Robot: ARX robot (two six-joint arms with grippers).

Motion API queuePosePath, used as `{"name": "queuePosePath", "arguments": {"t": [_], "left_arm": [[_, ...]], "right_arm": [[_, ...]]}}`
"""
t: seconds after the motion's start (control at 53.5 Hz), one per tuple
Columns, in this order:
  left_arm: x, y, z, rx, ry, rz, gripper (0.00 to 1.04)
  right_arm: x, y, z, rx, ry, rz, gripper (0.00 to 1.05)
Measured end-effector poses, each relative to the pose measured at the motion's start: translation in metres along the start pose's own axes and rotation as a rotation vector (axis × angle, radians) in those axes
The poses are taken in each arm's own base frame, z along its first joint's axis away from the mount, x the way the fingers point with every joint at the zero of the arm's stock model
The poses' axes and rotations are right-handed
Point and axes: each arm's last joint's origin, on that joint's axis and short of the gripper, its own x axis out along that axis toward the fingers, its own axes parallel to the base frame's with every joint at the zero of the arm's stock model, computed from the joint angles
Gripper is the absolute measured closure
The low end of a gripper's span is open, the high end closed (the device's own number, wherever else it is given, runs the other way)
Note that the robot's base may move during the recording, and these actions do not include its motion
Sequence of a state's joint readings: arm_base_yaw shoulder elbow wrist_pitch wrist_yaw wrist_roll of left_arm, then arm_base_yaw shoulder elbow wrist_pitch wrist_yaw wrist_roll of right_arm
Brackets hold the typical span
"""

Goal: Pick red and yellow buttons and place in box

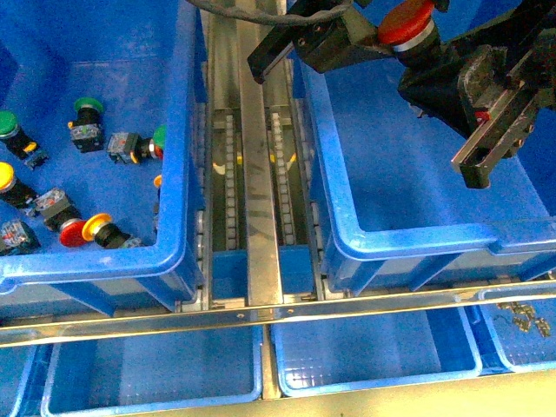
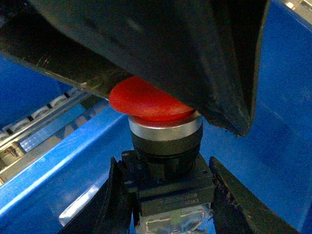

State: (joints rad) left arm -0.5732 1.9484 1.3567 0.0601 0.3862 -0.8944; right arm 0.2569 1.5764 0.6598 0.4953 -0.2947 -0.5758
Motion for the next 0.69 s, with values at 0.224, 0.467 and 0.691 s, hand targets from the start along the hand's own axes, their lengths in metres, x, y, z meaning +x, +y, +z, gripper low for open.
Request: {"name": "queuePosePath", "arguments": {"t": [0.224, 0.467, 0.691], "left_arm": [[-0.002, -0.002, 0.001, 0.012, -0.018, 0.003, 0.61], [-0.014, -0.001, 0.004, 0.043, -0.064, 0.006, 0.28], [-0.032, 0.012, 0.006, 0.044, -0.073, 0.016, 0.09]], "right_arm": [[-0.003, 0.003, 0.001, 0.032, -0.003, 0.002, 0.7], [-0.009, 0.003, 0.003, 0.06, -0.017, -0.003, 0.7], [-0.013, 0.005, 0.001, 0.066, -0.005, 0.004, 0.71]]}}
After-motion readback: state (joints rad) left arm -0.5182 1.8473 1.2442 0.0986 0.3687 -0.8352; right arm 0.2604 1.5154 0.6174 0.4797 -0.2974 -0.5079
